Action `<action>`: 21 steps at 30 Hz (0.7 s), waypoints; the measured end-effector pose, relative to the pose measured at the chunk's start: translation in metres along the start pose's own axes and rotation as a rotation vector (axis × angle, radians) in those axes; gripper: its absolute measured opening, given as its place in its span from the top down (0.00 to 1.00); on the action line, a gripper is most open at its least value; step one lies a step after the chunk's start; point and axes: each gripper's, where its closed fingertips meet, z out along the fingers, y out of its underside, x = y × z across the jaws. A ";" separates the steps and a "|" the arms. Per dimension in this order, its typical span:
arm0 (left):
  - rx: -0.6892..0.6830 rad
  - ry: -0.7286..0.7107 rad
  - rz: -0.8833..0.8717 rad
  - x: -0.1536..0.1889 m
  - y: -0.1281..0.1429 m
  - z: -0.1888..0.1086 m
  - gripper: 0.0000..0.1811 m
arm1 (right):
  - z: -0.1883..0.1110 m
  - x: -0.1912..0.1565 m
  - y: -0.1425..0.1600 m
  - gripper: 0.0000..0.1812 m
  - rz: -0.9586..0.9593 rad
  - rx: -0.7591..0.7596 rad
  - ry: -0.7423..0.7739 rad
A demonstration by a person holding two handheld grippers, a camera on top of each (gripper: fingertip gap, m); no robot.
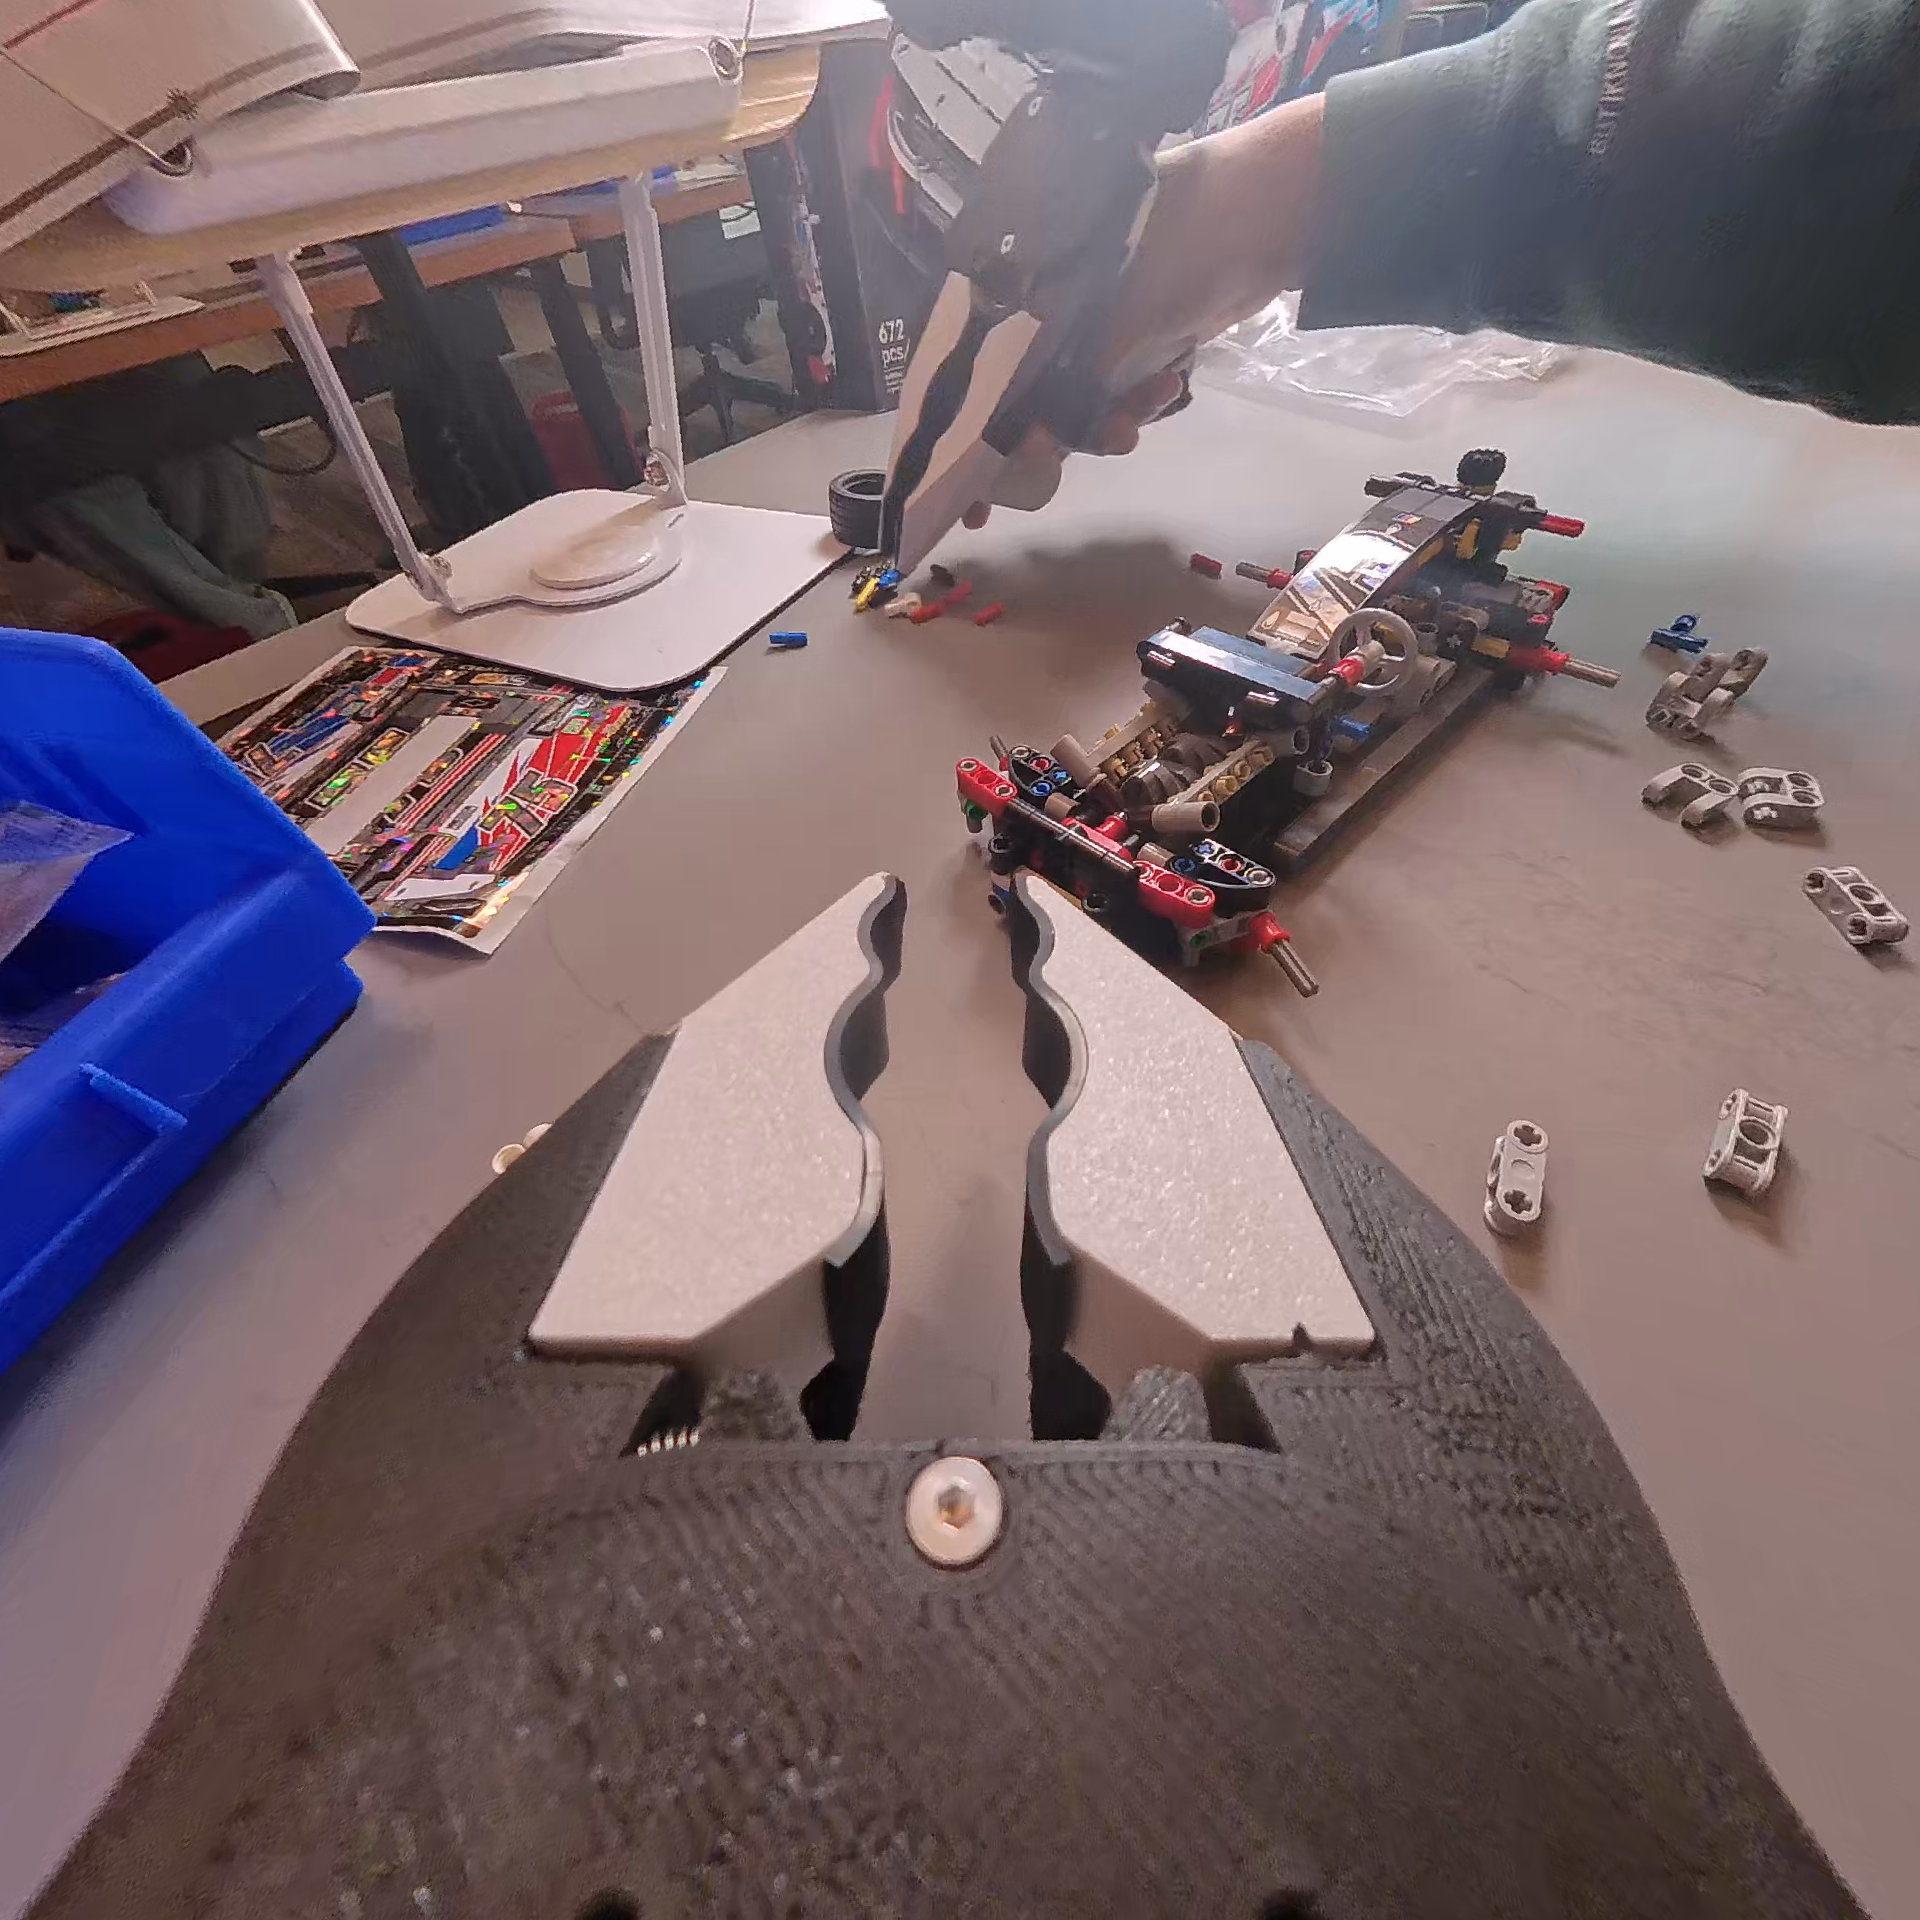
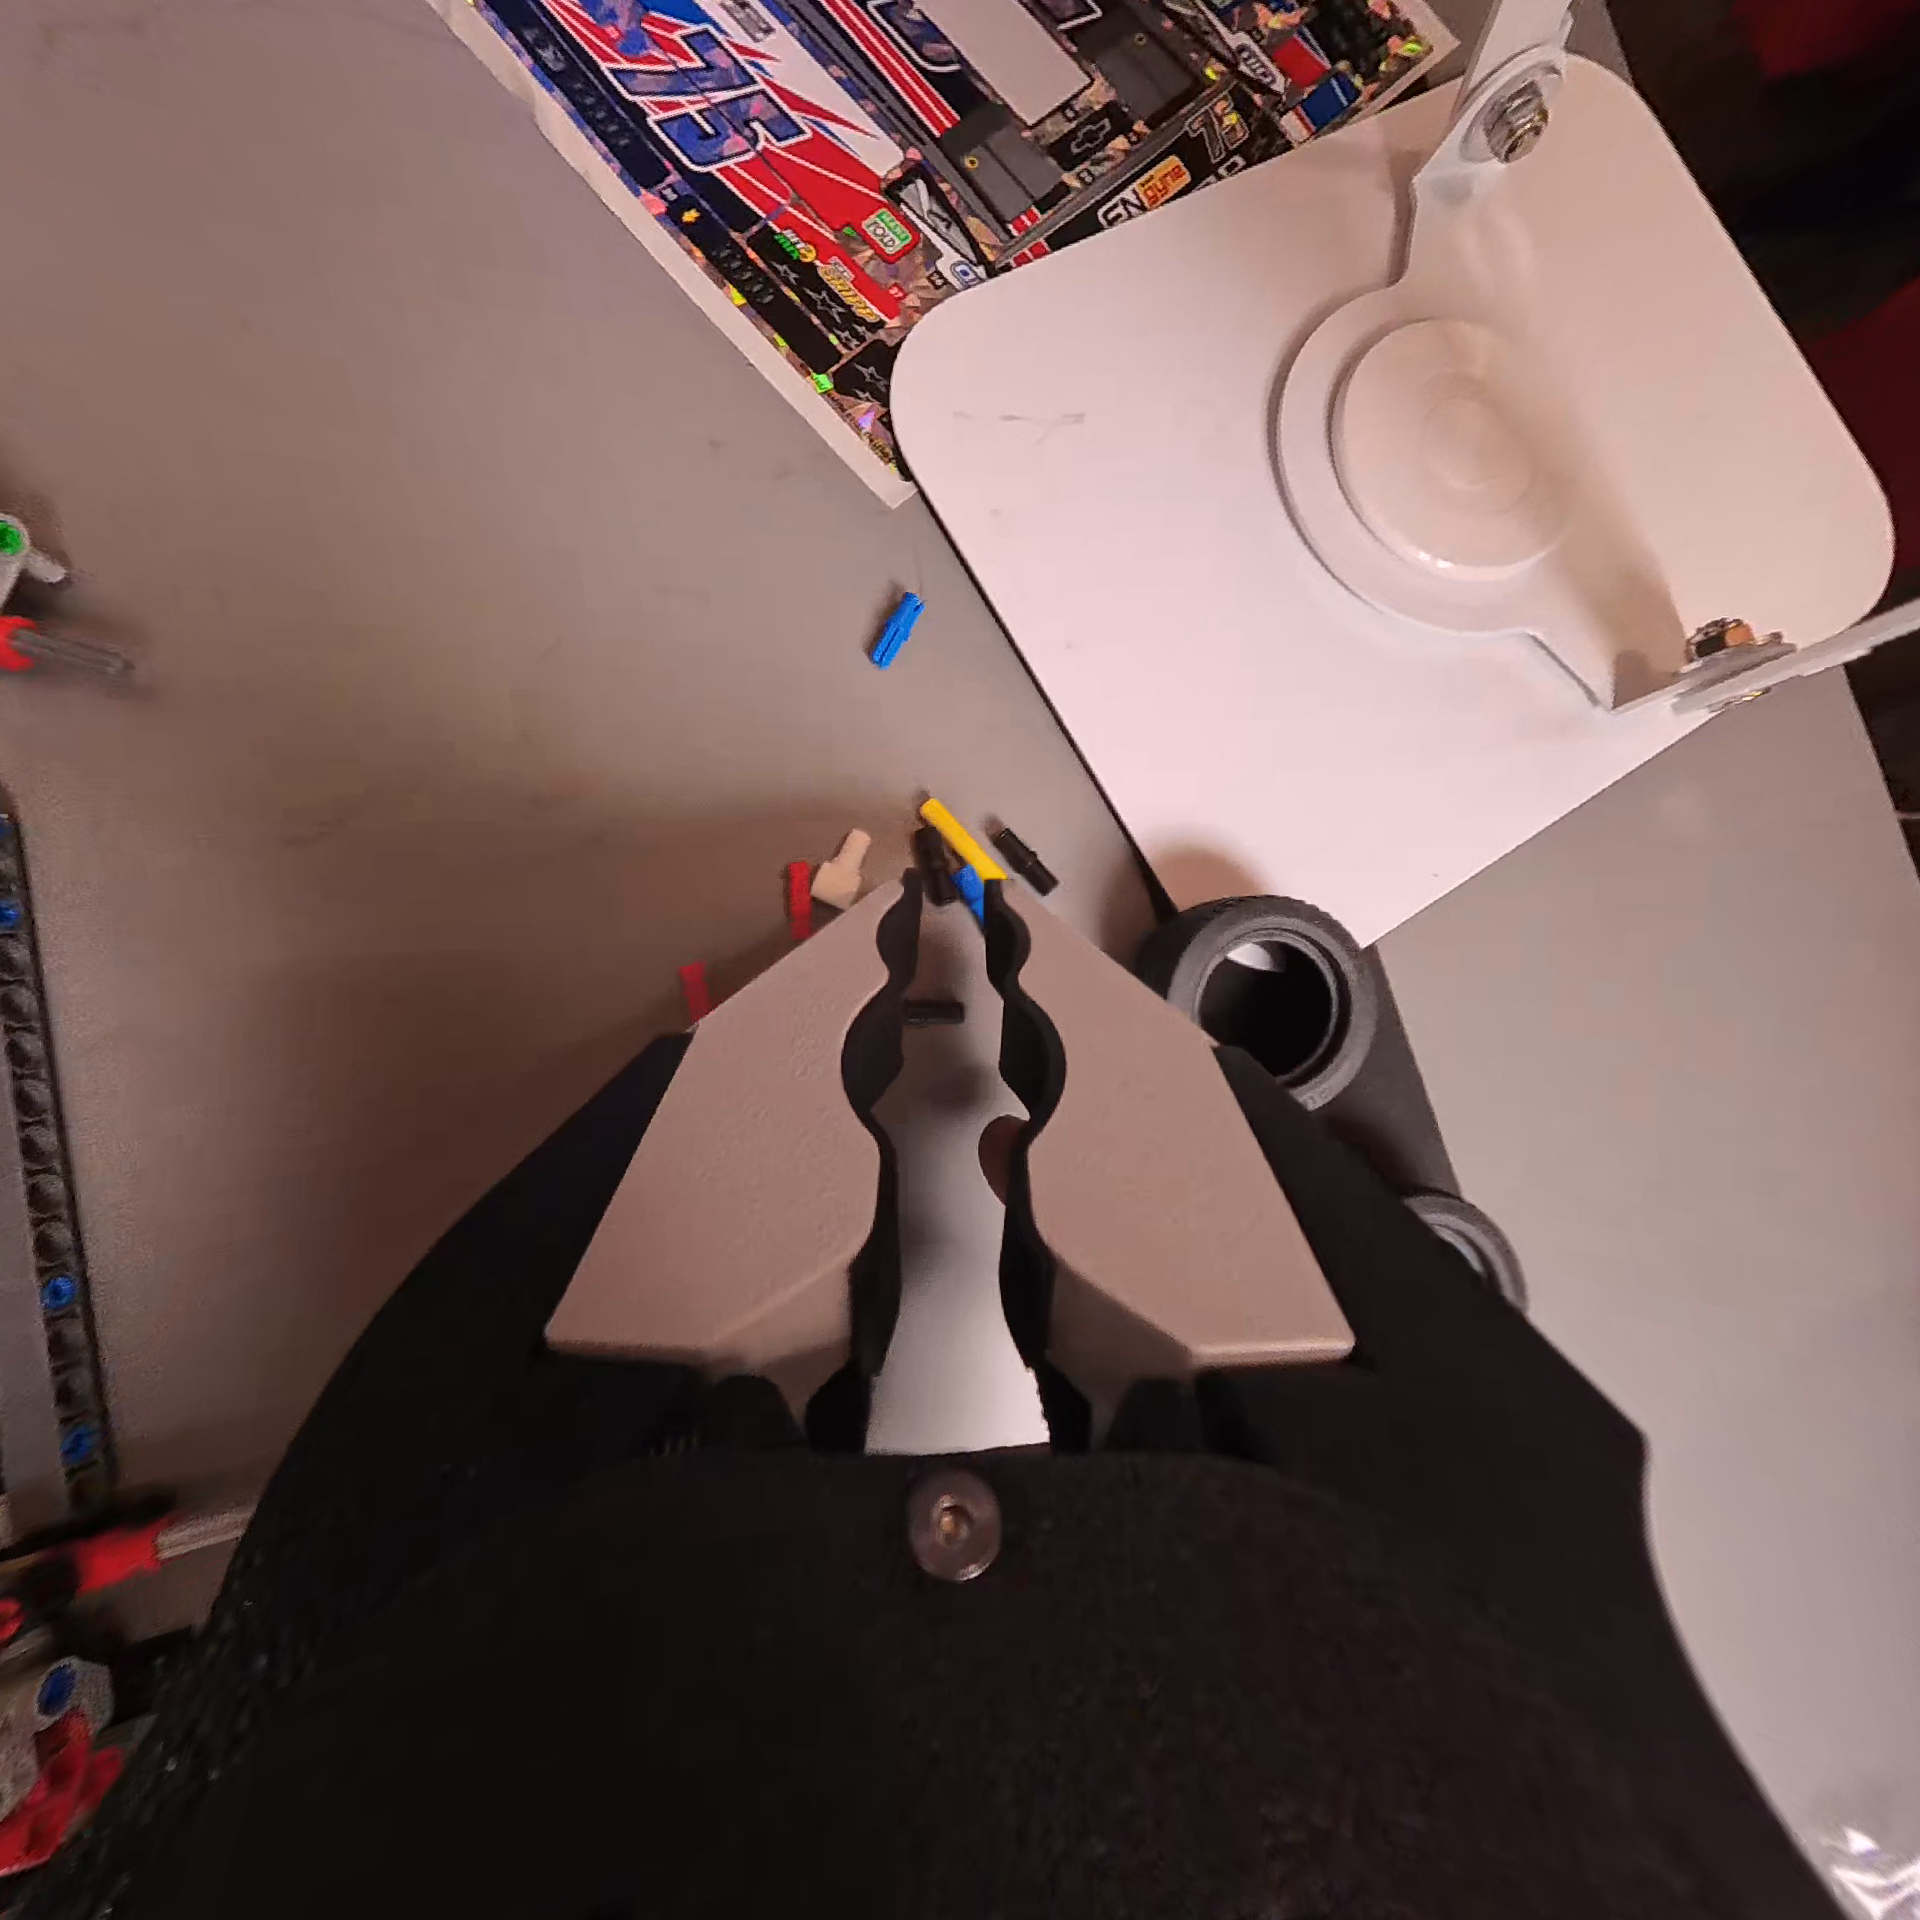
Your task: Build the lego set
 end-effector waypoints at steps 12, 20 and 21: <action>0.003 0.008 -0.012 0.000 0.000 0.000 0.90 | 0.008 0.005 0.006 0.94 -0.022 -0.048 -0.040; 0.001 0.007 -0.017 -0.001 0.000 0.000 0.90 | 0.011 0.000 0.007 0.95 -0.083 -0.094 -0.107; 0.001 0.006 -0.018 -0.001 0.000 0.000 0.90 | 0.011 -0.001 0.007 0.95 -0.082 -0.095 -0.115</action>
